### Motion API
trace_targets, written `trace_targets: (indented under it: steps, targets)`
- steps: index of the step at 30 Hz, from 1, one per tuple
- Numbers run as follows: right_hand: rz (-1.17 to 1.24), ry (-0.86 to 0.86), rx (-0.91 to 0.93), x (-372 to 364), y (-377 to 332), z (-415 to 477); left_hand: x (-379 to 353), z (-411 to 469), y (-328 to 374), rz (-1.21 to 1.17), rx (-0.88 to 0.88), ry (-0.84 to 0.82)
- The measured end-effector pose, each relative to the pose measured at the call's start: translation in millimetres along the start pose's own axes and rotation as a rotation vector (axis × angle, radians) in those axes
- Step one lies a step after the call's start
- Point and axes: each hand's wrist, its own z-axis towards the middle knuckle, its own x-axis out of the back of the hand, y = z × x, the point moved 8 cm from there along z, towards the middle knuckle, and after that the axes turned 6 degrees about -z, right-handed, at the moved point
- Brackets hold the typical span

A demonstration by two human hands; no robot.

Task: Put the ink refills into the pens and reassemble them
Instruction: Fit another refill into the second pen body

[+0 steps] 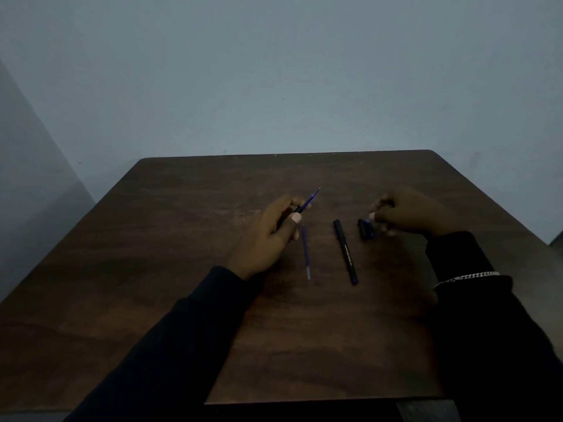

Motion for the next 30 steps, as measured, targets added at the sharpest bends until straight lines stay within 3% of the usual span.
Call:
trace_targets:
  steps: [19,30]
  targets:
    - [0.027,-0.028,-0.223,-13,-5,-8,-1,-2,1,0.022,0.021,-0.008]
    - [-0.171,-0.013,-0.312,-1,-14,-24,-2,-3,9,0.044,0.015,-0.012]
